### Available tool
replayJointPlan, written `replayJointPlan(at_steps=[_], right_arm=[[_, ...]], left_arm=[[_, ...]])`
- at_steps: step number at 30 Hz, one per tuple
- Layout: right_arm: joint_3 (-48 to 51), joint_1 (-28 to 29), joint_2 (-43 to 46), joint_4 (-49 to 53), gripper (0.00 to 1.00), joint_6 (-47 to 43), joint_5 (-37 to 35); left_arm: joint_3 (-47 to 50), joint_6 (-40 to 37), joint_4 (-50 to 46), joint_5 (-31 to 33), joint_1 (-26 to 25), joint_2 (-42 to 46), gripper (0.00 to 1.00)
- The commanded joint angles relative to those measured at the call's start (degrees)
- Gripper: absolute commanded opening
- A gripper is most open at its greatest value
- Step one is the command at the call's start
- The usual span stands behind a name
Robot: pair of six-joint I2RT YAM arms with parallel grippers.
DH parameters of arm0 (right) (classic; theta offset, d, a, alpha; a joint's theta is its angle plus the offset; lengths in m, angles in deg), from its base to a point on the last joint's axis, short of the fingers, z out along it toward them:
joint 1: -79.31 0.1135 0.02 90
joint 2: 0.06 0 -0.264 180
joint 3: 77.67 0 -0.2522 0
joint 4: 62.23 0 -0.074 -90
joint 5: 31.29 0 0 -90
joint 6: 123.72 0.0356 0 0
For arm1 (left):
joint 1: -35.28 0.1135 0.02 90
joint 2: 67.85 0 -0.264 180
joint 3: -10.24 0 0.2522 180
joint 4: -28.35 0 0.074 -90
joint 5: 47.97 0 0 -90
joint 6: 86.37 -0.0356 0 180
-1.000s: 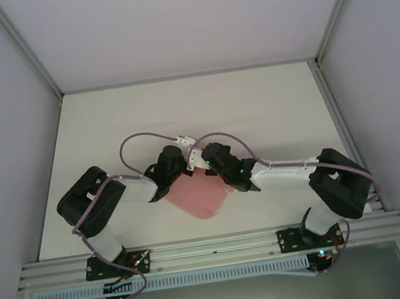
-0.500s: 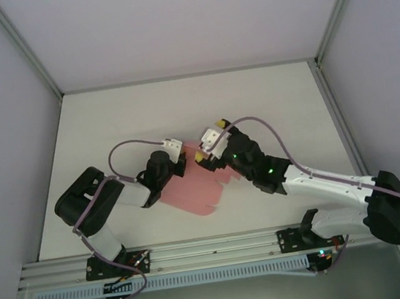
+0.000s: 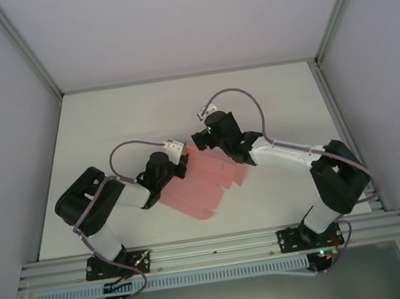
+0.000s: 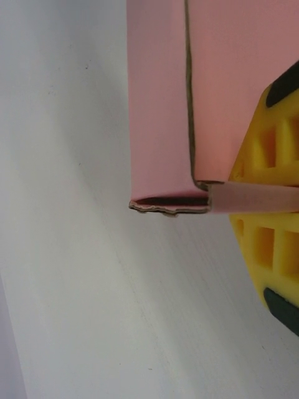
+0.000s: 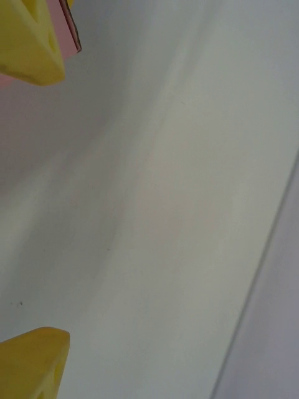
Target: Assemble paper box
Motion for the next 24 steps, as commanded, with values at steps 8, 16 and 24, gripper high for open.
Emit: replayJointPlan(at_steps=[8, 16, 24], right_arm=[[-0.26, 3.37, -5.22, 5.01, 0.97, 0.17, 4.46], [-1.24, 6.81, -10.15, 8.14, 0.97, -0.15, -4.97], [4.17, 6.79, 1.88, 0.36, 1.00, 3.63, -11.81]], left_arm=[[-0.93, -1.48, -2.89, -0.30, 0.02, -0.38, 0.19], [-1.04, -1.40, -3.70, 0.91, 0.07, -0.91, 0.08], [-2.14, 1.60, -5.84, 8.15, 0.09, 1.51, 0.00]])
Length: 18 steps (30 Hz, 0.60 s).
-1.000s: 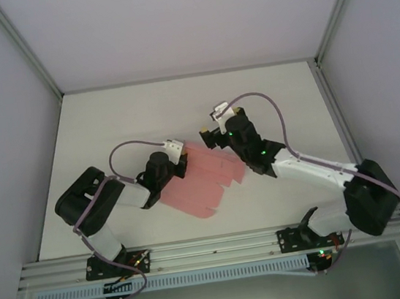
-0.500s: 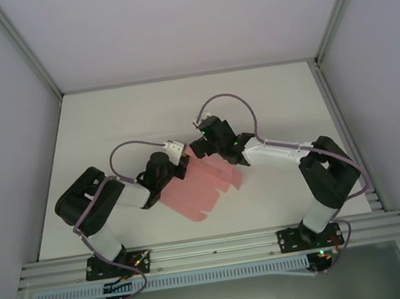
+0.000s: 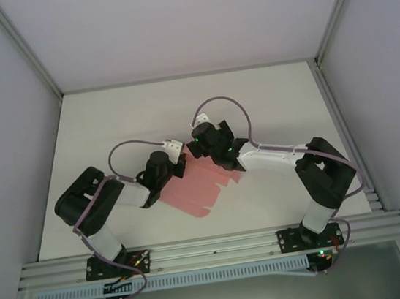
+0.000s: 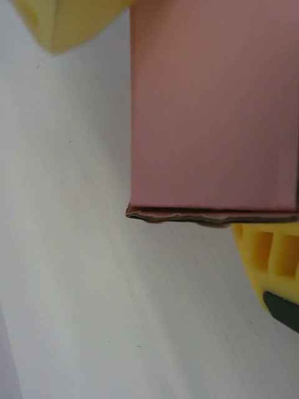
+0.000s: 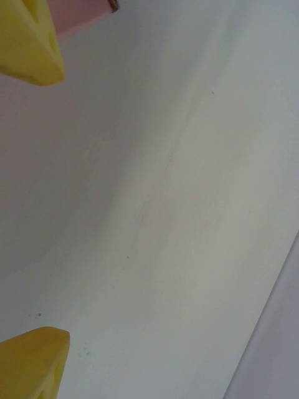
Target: Assemble paper box
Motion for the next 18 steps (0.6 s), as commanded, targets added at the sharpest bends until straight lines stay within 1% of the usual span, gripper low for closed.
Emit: replayJointPlan(at_steps=[1, 4, 5, 7, 10, 14, 18], right_arm=[[4.90, 1.09, 7.40, -1.04, 1.00, 2.77, -3.94], [9.14, 0.93, 15.56, -2.84, 1.00, 7.03, -8.42], [10.44, 0.76, 18.02, -2.85, 1.00, 8.08, -8.54], [12.85, 0.37, 22.41, -2.85, 1.00, 9.89, -8.16], [15.37, -0.05, 27.04, -3.35, 1.00, 10.11, -4.97], [18.85, -1.55, 29.29, -6.08, 1.00, 10.66, -4.32], [20.40, -3.22, 27.46, -8.97, 1.00, 11.74, -1.11]], left_arm=[[-1.55, 2.37, -3.90, 6.58, -0.25, 2.40, 0.00], [-3.03, 5.23, -8.28, 9.95, -0.25, 7.07, 0.00], [-3.45, 5.91, -9.52, 10.15, -0.24, 8.90, 0.00], [-3.92, 6.54, -11.26, 10.16, -0.21, 12.33, 0.00], [-5.22, 7.49, -14.75, 10.43, -0.22, 15.50, 0.00], [-5.23, 8.70, -16.26, 9.57, -0.19, 18.00, 0.00], [-4.84, 9.32, -16.62, 7.38, -0.24, 19.68, 0.00]])
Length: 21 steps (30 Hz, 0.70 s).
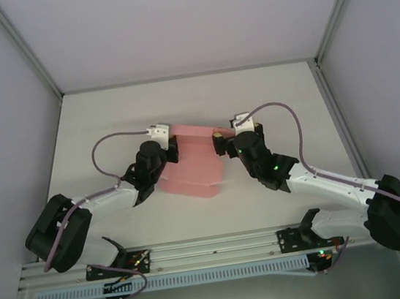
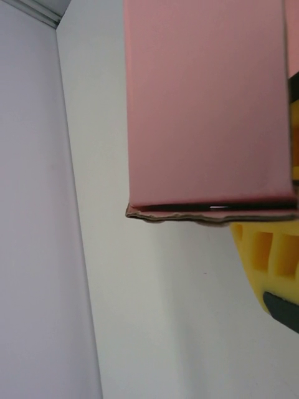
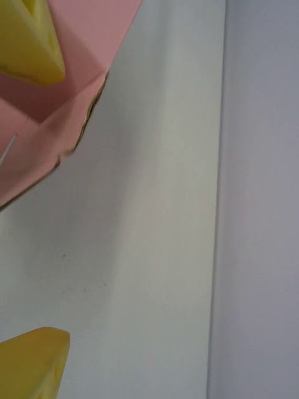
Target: Assemble paper box
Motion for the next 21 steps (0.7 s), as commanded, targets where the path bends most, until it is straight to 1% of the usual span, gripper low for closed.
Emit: replayJointPlan(at_steps=[1, 6, 9, 11, 13, 17, 21], right_arm=[[1.48, -0.89, -2.06, -4.51, 1.00, 1.66, 3.09], [3.00, -0.85, -5.67, -14.85, 1.00, 0.36, 10.21], [4.99, -0.89, -6.31, -22.54, 1.00, 0.87, 10.92], [6.29, -0.87, -5.50, -24.78, 1.00, 1.01, 10.02], [6.84, -0.90, -3.80, -23.09, 1.00, 1.12, 7.20], [7.61, -0.89, 1.18, -11.91, 1.00, 1.92, 1.19], [9.87, -1.05, 5.33, -4.04, 1.00, 4.93, -2.04]], left_arm=[[-0.19, 2.31, -1.73, -1.50, 0.10, 2.01, 0.00], [-1.15, 3.32, -2.44, -5.34, -0.07, 1.68, 0.00], [-1.51, 3.57, -2.53, -6.59, -0.11, 1.01, 0.00], [-1.50, 3.82, -2.79, -5.97, -0.16, 0.83, 0.00], [-1.67, 4.13, -3.55, -4.01, -0.08, 0.94, 0.00], [-2.17, 4.73, -5.72, 0.73, 0.39, 1.53, 0.00], [-2.88, 6.27, -7.54, 1.22, 1.55, 2.56, 0.00]])
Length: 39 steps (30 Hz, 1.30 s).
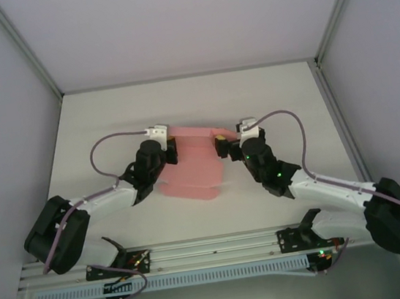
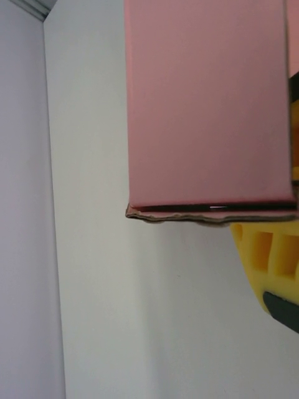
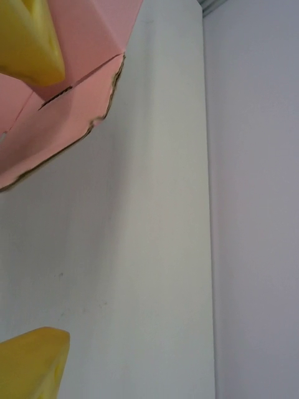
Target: Assemble paper box
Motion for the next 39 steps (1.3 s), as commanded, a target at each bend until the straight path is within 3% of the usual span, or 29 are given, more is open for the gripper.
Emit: replayJointPlan(at_steps=[1, 8, 14, 20, 29, 36, 39], right_arm=[[2.63, 0.05, 3.10, 7.89, 1.00, 3.86, -4.65], [5.67, -0.79, 2.22, 9.34, 1.00, 6.97, -3.95], [4.26, -2.28, -4.28, 9.02, 1.00, 6.77, -2.27], [0.01, -2.46, -9.20, 5.42, 1.00, 3.23, -2.27], [-3.83, -2.46, -8.86, -1.48, 1.00, -3.09, 3.83], [-7.06, -2.25, -16.03, -4.86, 1.00, -5.15, 10.14], [-9.47, -1.40, -19.01, -4.05, 1.00, -6.08, 8.51]], left_arm=[[-2.23, 1.78, -1.76, 1.96, 0.79, 2.08, 0.00], [-3.29, 1.96, -2.96, 2.24, 0.97, 3.33, 0.00], [-3.24, 1.88, -3.42, 1.91, 0.92, 4.11, 0.00], [-3.37, 1.56, -4.11, 1.48, 0.97, 3.82, 0.00], [-3.07, 1.17, -3.54, -0.25, 0.95, 2.84, 0.00], [-3.51, 1.18, -3.16, -3.19, 0.97, 1.77, 0.00], [-3.56, 1.28, -3.22, -3.55, 0.92, 1.79, 0.00]])
